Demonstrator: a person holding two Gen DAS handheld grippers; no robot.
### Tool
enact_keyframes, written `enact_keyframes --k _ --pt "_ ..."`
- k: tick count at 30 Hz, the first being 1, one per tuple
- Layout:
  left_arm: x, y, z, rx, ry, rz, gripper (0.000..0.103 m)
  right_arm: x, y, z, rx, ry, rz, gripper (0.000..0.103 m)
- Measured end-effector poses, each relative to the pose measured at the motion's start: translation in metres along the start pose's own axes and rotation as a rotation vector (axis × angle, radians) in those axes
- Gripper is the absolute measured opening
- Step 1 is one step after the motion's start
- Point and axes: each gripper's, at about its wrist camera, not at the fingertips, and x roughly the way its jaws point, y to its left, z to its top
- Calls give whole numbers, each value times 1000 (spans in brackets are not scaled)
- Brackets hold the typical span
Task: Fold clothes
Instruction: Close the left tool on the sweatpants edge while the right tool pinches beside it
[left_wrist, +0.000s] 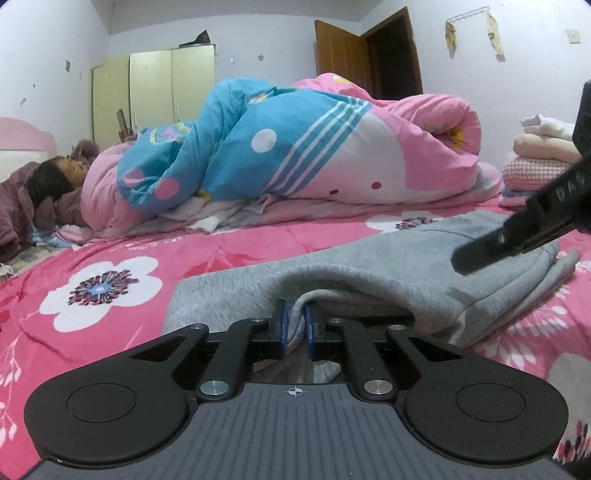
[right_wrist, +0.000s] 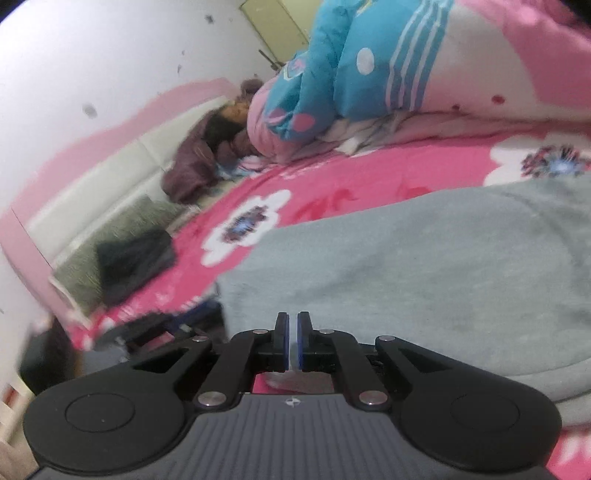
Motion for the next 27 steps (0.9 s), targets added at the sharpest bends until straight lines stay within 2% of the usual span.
enact_keyframes --k 4,7,9,13,21,23,25,27 --pt "0 1 0 -4 -11 -1 8 10 24 1 -198 0 -14 8" --pt "-1 1 0 -4 -23 0 8 24 45 2 -393 13 -9 26" --pt "-2 0 1 -2 -34 1 8 35 56 2 -516 43 5 27" --pt "-3 0 1 6 -48 1 7 47 67 2 -678 107 45 31" --pt "-5 -6 -2 56 -70 15 6 70 70 8 -817 210 59 35" --pt "-5 -6 -2 66 -73 23 6 63 72 11 -817 207 78 44" --pt "-5 -5 -1 65 -78 25 6 50 73 14 -809 190 117 47" --pt "-5 -5 -1 66 -81 27 6 39 70 19 -790 178 152 55"
